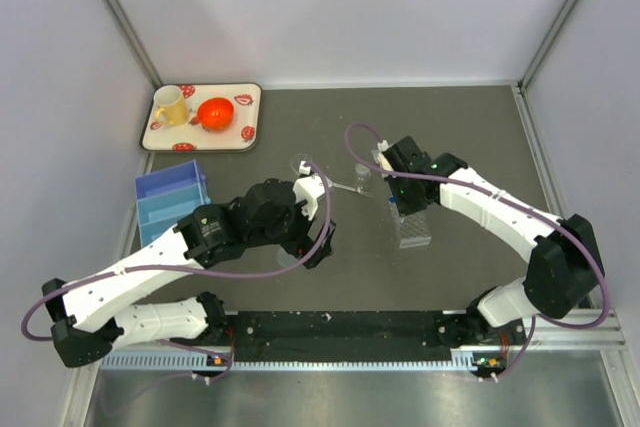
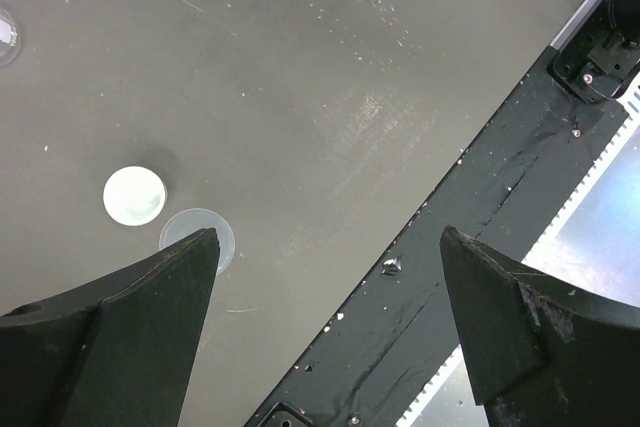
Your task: Organize the chemistry lab equipment
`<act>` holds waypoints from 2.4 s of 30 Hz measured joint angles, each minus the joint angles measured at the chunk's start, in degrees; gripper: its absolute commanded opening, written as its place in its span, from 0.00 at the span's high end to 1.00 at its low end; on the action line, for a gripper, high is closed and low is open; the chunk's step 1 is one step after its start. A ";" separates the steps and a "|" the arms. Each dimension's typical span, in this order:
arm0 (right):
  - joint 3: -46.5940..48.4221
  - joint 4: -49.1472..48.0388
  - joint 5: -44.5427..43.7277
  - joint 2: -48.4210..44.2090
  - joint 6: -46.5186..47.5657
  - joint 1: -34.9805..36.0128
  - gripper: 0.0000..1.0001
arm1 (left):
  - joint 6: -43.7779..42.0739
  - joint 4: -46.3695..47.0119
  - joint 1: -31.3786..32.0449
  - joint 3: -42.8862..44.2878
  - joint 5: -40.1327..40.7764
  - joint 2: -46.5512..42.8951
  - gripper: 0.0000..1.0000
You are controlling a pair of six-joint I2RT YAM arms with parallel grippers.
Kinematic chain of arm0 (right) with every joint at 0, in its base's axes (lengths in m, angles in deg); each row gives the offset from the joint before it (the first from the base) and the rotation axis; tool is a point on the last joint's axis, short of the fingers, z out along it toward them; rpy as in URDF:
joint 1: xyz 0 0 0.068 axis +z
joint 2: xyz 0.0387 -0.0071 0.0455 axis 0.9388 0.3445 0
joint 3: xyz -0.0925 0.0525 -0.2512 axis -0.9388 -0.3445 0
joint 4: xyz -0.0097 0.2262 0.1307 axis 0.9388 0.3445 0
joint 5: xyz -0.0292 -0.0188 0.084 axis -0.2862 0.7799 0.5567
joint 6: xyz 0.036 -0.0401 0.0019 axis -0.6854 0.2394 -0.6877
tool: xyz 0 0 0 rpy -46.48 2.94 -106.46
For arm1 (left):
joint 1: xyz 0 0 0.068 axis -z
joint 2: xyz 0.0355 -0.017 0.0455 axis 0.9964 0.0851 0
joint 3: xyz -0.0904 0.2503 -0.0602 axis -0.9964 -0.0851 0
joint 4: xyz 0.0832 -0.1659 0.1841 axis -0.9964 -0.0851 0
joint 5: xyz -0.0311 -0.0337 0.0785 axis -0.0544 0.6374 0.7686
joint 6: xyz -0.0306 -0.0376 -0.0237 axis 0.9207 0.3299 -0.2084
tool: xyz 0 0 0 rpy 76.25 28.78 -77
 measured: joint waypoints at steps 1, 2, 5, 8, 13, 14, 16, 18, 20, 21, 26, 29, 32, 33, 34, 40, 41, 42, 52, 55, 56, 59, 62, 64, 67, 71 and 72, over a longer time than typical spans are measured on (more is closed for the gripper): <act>-0.17 -0.20 0.17 0.00 -0.02 0.00 1.00 | 0.00 -0.02 0.00 0.00 0.00 0.09 0.03; -0.31 -0.31 0.35 0.04 -0.04 0.00 1.00 | 0.00 0.00 0.00 0.00 0.00 0.11 0.03; -0.55 -0.63 0.61 0.04 -0.09 0.02 1.00 | 0.02 0.00 -0.02 0.00 0.00 0.13 0.03; -1.14 -1.05 0.68 0.04 -0.33 0.02 1.00 | 0.02 0.00 -0.11 0.00 0.00 0.13 0.03; -2.93 -1.27 0.66 0.04 -0.48 0.15 1.00 | 0.02 0.00 -0.20 0.00 0.00 0.13 0.03; -3.26 -1.31 0.63 0.04 -0.48 0.28 1.00 | 0.02 0.00 -0.20 0.00 0.00 0.13 0.03; -3.65 -1.36 0.61 0.04 -0.57 0.42 1.00 | 0.02 0.00 -0.20 0.00 0.00 0.13 0.03; -4.04 -1.55 0.61 0.04 -0.83 0.44 1.00 | 0.02 0.00 -0.20 0.00 0.00 0.13 0.03; -4.48 -1.75 0.59 0.04 -0.92 0.50 1.00 | 0.04 0.00 -0.22 0.00 0.00 0.13 0.03; -4.68 -1.90 0.59 0.04 -0.94 0.52 1.00 | 0.04 0.00 -0.20 0.00 -0.02 0.13 0.03; -5.09 -2.10 0.61 0.04 -1.09 0.72 1.00 | 0.04 0.00 -0.22 0.00 0.00 0.13 0.03; -5.29 -2.27 0.61 0.04 -1.33 0.74 1.00 | 0.04 0.00 -0.22 0.00 -0.02 0.13 0.03; -5.51 -2.36 0.66 0.07 -1.46 0.74 1.00 | 0.04 0.00 -0.22 0.00 0.00 0.13 0.03; -5.53 -2.38 0.66 0.07 -1.46 0.76 1.00 | 0.04 0.00 -0.22 0.00 -0.02 0.13 0.03; -5.57 -2.45 0.66 0.07 -1.49 0.76 1.00 | 0.04 0.00 -0.22 0.00 -0.02 0.15 0.03; -5.79 -2.64 0.66 0.07 -1.57 0.76 0.89 | 0.04 -0.02 -0.22 0.00 -0.02 0.37 0.03; -5.79 -2.64 0.66 0.07 -1.57 0.76 0.87 | 0.04 0.00 -0.22 0.00 -0.02 0.37 0.03; -5.79 -2.64 0.68 0.07 -1.57 0.76 0.82 | 0.04 0.00 -0.22 0.00 -0.02 0.35 0.03; -5.79 -2.58 0.87 0.07 -1.92 0.81 0.69 | 0.09 -0.02 -0.22 0.00 -0.02 0.37 0.03; -5.70 -1.92 0.63 -0.04 -1.97 1.27 0.67 | 0.09 -0.02 -0.22 0.02 -0.22 0.37 0.03; -5.64 -1.55 0.48 -0.15 -1.99 1.57 0.66 | 0.09 -0.02 -0.22 0.02 -0.48 0.37 0.03; -4.44 0.37 -0.42 -0.66 -2.05 2.95 0.64 | 0.15 -0.07 -0.22 0.02 -1.33 0.37 0.03; -1.73 2.89 -1.95 -2.40 -2.56 5.51 0.63 | 0.33 -0.24 -0.22 0.24 -1.55 0.37 0.03; 0.37 4.42 -2.84 -4.07 -3.08 7.37 0.62 | 0.55 -0.24 -0.22 0.46 -1.70 0.37 0.03; 2.49 6.19 -4.11 -6.97 -4.02 9.99 0.62 | 1.16 -0.46 -0.22 1.03 -1.97 0.35 0.03; 2.91 8.35 -4.70 -10.62 -6.01 13.20 0.61 | 1.79 -0.66 -0.22 1.70 -2.36 0.07 0.03; 2.69 8.46 -4.70 -11.32 -6.62 14.16 0.62 | 1.90 -0.63 -0.22 1.77 -2.38 -0.04 0.03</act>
